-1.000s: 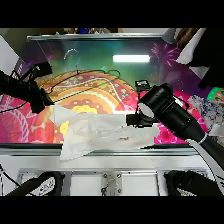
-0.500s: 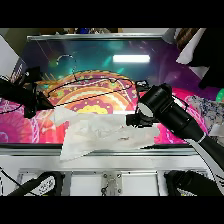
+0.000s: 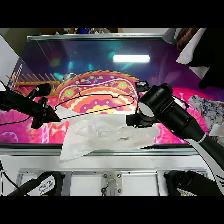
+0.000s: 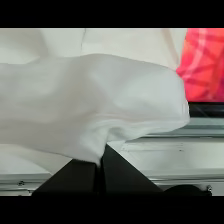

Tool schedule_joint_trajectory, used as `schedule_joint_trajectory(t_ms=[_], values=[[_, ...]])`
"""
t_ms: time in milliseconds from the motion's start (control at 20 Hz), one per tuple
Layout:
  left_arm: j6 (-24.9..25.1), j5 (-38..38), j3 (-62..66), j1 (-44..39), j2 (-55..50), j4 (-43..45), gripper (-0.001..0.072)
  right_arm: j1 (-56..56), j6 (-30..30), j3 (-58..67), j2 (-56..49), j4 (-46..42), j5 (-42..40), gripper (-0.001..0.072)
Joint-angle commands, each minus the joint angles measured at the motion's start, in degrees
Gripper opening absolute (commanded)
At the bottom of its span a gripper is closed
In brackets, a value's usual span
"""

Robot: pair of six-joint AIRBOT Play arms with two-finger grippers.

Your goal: Fold the clothes and pants, and hang the long-sleeved shirts on hangers.

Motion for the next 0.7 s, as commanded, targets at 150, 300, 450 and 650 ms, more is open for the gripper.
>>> schedule_joint_trajectory(t_ms=[150, 300, 450, 650], values=[[0.8, -0.6, -1.9, 0.1, 0.0, -0.2, 0.0011, -3.8, 0.0, 0.1, 2.9, 0.3, 0.2, 0.0011], [0.8, -0.9, -1.9, 0.0, 0.0, -0.3, 0.0011, -6.1, 0.0, 0.1, 4.0, 1.4, 0.2, 0.0011], [0.8, -0.9, -1.9, -0.3, 0.0, -0.4, 0.0011, -8.0, 0.0, 0.2, 4.2, 1.9, 0.2, 0.0011], [0.8, -1.1, -1.9, -3.8, 0.0, -0.3, 0.0012, -8.6, 0.0, 0.2, 4.3, 2.2, 0.2, 0.0012]])
